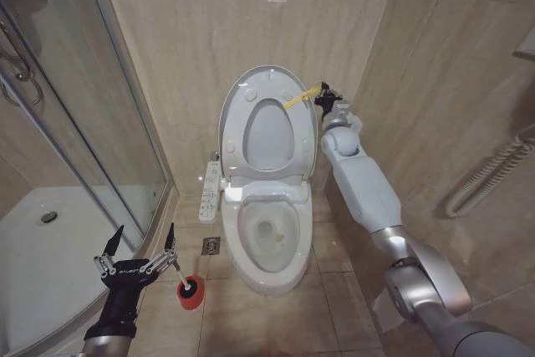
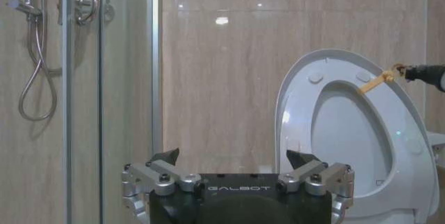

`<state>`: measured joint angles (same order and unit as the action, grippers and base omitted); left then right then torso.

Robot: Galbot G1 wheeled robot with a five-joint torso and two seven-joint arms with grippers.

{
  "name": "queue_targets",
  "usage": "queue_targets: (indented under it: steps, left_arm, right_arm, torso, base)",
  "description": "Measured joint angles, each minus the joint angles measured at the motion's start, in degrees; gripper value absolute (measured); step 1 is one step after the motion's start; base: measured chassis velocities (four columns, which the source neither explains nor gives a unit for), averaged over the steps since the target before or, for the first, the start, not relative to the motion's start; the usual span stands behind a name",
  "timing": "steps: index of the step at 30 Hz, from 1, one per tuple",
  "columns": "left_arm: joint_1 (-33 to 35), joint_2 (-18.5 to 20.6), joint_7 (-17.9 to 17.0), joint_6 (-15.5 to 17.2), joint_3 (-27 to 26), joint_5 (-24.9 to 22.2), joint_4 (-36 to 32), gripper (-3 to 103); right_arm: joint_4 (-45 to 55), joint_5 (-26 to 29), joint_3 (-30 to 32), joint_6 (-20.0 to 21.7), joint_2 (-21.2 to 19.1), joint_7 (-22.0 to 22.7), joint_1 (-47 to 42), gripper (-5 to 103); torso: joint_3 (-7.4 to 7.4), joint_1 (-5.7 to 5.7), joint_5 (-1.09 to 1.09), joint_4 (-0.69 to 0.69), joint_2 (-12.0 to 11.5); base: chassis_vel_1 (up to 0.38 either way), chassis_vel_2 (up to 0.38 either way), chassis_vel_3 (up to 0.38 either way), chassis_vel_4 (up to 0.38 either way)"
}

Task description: Open the toilet lid, clean the toilet bowl with a toilet brush, close the toilet lid, and flush.

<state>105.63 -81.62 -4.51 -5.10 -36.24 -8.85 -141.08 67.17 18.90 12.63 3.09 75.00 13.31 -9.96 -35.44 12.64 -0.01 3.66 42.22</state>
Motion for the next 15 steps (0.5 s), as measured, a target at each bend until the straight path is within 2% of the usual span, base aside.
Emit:
queue_targets:
  steps: [5, 6, 13, 14, 15]
  left_arm:
    - [0.0, 0.0, 0.0, 0.0, 0.0, 0.0, 0.0, 100]
    - [0.0, 0.0, 0.0, 0.0, 0.0, 0.0, 0.0, 100]
    - [0.0, 0.0, 0.0, 0.0, 0.0, 0.0, 0.0, 100]
    - [0.0, 0.0, 0.0, 0.0, 0.0, 0.0, 0.0, 100]
    - [0.0, 0.0, 0.0, 0.0, 0.0, 0.0, 0.0, 100]
  right_arm:
    - [6.5, 1.6, -0.5, 2.0, -2.6, 0.0, -3.1, 0]
    - [8.5, 2.3, -0.6, 2.8, -3.4, 0.0, -4.0, 11]
    - [17.3, 5.4, -1.0, 5.8, -6.8, 0.4, -8.6, 11]
    - [19.0, 6.1, -1.0, 6.3, -7.3, 0.5, -9.8, 37]
    - [20.7, 7.0, -0.9, 6.8, -7.8, 0.8, -11.2, 37]
  torso:
    - [0.00, 0.00, 0.01, 0.01, 0.0]
    - [0.00, 0.00, 0.01, 0.01, 0.0]
    - [0.00, 0.00, 0.02, 0.00, 0.0]
    - [0.00, 0.00, 0.02, -0.01, 0.0]
    - [0.00, 0.00, 0.01, -0.01, 0.0]
  base:
    - [0.000, 0.000, 0.000, 0.000]
    - [0.000, 0.000, 0.000, 0.000]
    - [0.000, 0.000, 0.000, 0.000]
    - [0.000, 0.000, 0.000, 0.000]
    - [0.000, 0.000, 0.000, 0.000]
